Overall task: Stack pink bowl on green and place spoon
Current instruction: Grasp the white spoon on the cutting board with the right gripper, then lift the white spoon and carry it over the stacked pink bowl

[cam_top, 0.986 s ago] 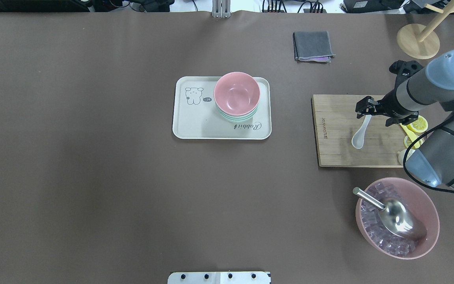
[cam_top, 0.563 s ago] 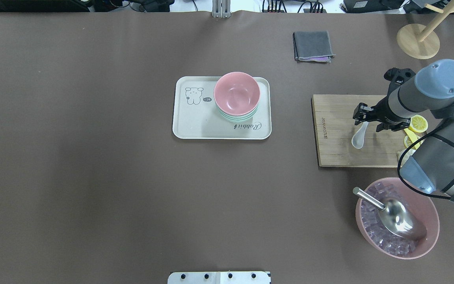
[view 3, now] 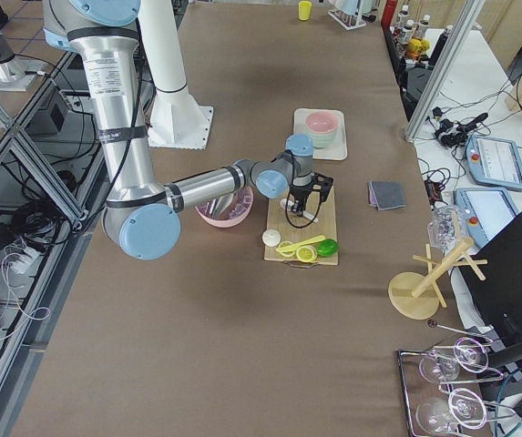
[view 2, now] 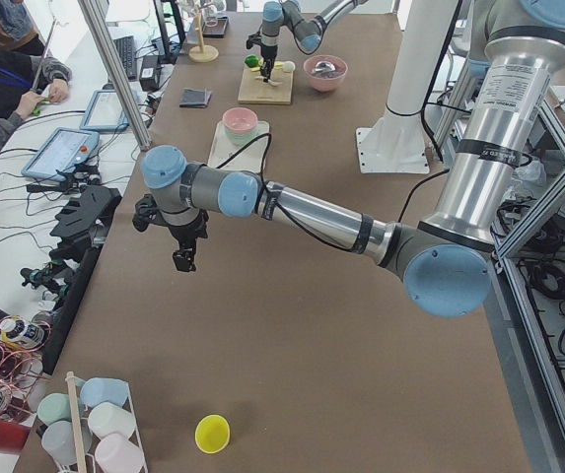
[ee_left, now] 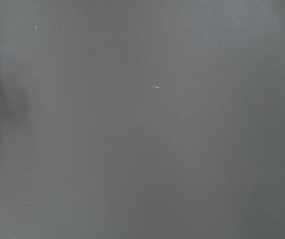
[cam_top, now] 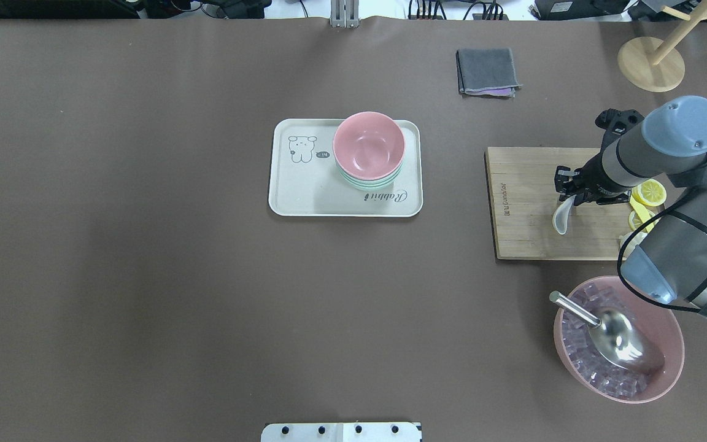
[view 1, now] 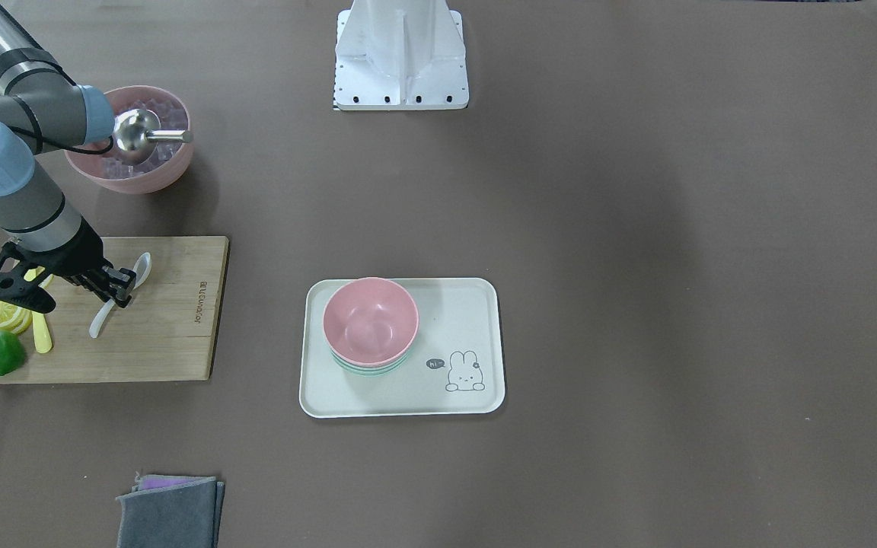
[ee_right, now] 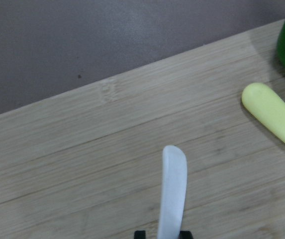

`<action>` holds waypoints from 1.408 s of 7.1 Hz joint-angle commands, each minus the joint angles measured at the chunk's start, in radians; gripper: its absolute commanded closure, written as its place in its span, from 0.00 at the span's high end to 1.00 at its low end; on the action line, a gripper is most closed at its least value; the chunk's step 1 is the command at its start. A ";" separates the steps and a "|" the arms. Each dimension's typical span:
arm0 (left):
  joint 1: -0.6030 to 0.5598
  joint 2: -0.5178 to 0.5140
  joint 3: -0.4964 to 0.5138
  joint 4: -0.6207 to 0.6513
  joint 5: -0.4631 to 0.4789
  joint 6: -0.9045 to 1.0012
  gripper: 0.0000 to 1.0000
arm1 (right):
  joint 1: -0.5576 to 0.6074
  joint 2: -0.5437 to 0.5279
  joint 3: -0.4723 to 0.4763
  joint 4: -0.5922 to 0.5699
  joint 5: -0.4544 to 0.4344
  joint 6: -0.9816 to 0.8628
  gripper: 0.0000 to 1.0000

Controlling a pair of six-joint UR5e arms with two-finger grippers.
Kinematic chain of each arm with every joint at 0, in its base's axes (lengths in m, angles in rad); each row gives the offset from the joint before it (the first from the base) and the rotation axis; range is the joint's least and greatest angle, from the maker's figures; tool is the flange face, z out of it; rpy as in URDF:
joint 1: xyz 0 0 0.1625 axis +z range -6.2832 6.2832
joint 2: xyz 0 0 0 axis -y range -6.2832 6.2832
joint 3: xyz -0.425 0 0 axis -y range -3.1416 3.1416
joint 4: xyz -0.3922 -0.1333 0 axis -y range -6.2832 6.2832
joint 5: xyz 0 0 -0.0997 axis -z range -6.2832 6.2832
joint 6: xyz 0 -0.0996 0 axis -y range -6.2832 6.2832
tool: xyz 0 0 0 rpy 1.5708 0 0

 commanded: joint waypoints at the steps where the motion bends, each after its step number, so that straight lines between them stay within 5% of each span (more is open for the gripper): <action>1: 0.000 0.000 0.000 -0.001 0.000 0.000 0.99 | -0.001 0.002 -0.001 0.000 0.000 -0.003 0.27; 3: 0.000 0.003 0.000 -0.003 0.000 -0.003 0.99 | 0.001 0.014 0.007 -0.009 0.003 -0.014 0.00; 6: 0.000 0.006 0.000 -0.003 0.000 0.000 0.99 | 0.013 0.138 0.010 -0.052 0.008 -0.016 0.00; 8: 0.000 0.006 0.000 -0.003 -0.002 -0.002 0.99 | -0.004 0.358 0.005 -0.350 0.002 0.000 0.00; 10: 0.000 0.008 0.002 -0.003 -0.002 0.000 0.99 | -0.030 0.481 -0.042 -0.390 -0.004 0.073 0.00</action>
